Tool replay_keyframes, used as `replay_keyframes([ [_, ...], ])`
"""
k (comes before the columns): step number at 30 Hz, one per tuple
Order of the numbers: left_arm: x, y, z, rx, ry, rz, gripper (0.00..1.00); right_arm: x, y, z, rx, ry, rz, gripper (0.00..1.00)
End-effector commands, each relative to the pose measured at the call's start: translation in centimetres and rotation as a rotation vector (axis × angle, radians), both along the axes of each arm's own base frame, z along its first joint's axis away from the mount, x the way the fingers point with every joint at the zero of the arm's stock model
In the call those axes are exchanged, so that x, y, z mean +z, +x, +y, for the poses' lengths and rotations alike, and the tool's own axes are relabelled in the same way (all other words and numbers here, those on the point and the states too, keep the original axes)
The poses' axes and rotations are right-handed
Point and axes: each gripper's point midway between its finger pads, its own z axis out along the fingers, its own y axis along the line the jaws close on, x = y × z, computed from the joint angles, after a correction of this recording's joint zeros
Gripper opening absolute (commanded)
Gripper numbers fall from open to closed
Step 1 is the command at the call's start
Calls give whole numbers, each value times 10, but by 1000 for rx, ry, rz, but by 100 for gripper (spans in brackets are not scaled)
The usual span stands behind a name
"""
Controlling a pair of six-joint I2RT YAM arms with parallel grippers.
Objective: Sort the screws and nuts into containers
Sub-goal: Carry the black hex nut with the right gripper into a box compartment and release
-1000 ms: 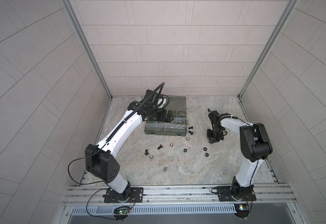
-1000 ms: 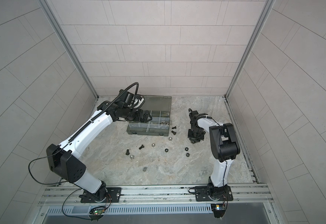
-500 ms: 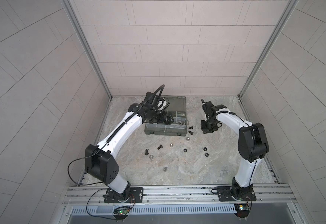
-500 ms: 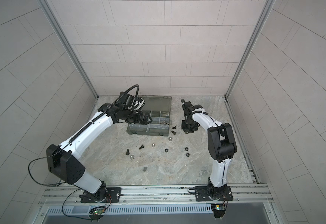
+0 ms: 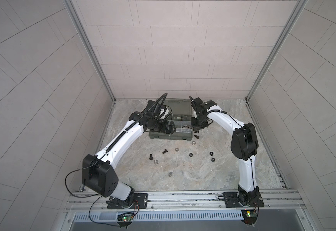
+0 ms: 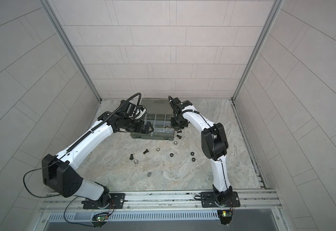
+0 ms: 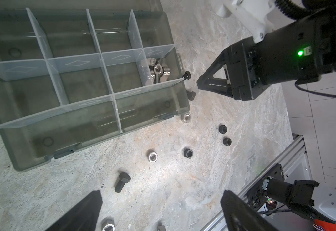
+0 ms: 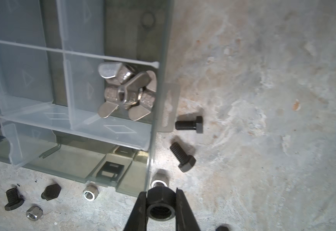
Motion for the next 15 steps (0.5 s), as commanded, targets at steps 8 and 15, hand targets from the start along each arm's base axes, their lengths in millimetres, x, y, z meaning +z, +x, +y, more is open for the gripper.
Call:
replay_keyframes([
  [8,3,-3,21,35,42,-50,100,-12,-11,37,58,0,74,20],
  [15,5,0,32,65,40,-51,100,-28,-7,39,70,-16,90,20],
])
